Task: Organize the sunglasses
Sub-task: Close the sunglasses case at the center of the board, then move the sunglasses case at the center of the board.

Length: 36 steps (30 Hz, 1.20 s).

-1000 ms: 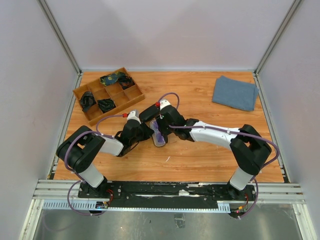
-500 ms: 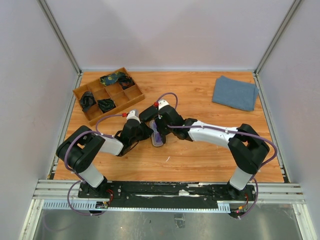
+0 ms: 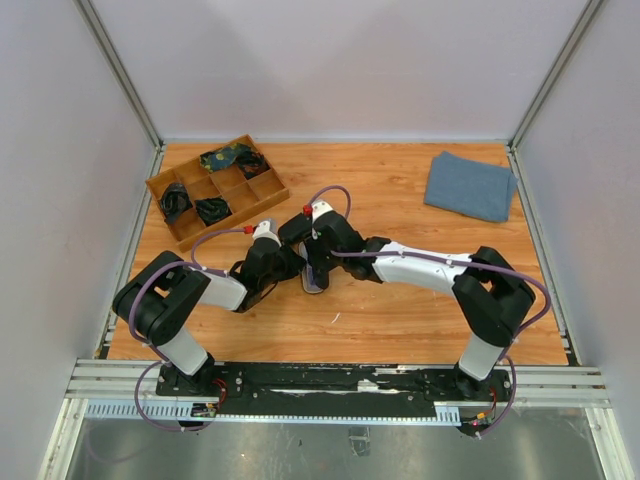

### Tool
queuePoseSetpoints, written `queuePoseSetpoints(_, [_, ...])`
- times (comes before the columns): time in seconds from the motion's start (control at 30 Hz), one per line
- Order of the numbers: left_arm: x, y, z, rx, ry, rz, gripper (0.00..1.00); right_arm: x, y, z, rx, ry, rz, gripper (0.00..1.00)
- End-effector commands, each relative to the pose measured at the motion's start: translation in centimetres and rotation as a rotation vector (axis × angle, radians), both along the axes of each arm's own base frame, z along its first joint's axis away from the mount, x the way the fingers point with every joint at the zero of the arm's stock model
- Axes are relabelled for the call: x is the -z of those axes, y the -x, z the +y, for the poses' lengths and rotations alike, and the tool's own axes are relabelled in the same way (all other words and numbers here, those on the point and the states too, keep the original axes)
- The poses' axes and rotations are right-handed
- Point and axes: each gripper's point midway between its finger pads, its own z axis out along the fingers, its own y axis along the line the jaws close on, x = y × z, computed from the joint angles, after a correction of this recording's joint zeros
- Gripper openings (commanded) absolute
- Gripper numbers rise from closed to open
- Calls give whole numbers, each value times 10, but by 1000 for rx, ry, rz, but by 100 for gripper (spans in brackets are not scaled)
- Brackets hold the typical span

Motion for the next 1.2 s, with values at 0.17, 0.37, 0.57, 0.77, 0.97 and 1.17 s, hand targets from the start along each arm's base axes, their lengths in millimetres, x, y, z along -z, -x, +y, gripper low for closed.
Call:
queuePoseSetpoints(0.17, [-11, 3, -18, 73, 43, -6, 24, 12, 33, 36, -119, -57, 93, 38])
queuePoseSetpoints(0.37, [-10, 5, -17, 69, 39, -4, 24, 1, 27, 27, -77, -55, 47, 39])
queuePoseSetpoints(0.57, [-7, 8, -14, 67, 37, -1, 24, -13, 10, -1, 68, -44, 7, 56])
queuePoseSetpoints(0.77, [-5, 11, -12, 67, 36, -4, 24, -17, -5, -22, 178, -68, 21, 70])
queuePoseSetpoints(0.97, [-6, 14, -12, 83, 49, -24, 24, -7, -17, -22, 217, -63, 77, 90])
queuePoseSetpoints(1.17, [-7, 16, -13, 100, 57, -36, 24, 5, -27, -13, 215, -85, 129, 92])
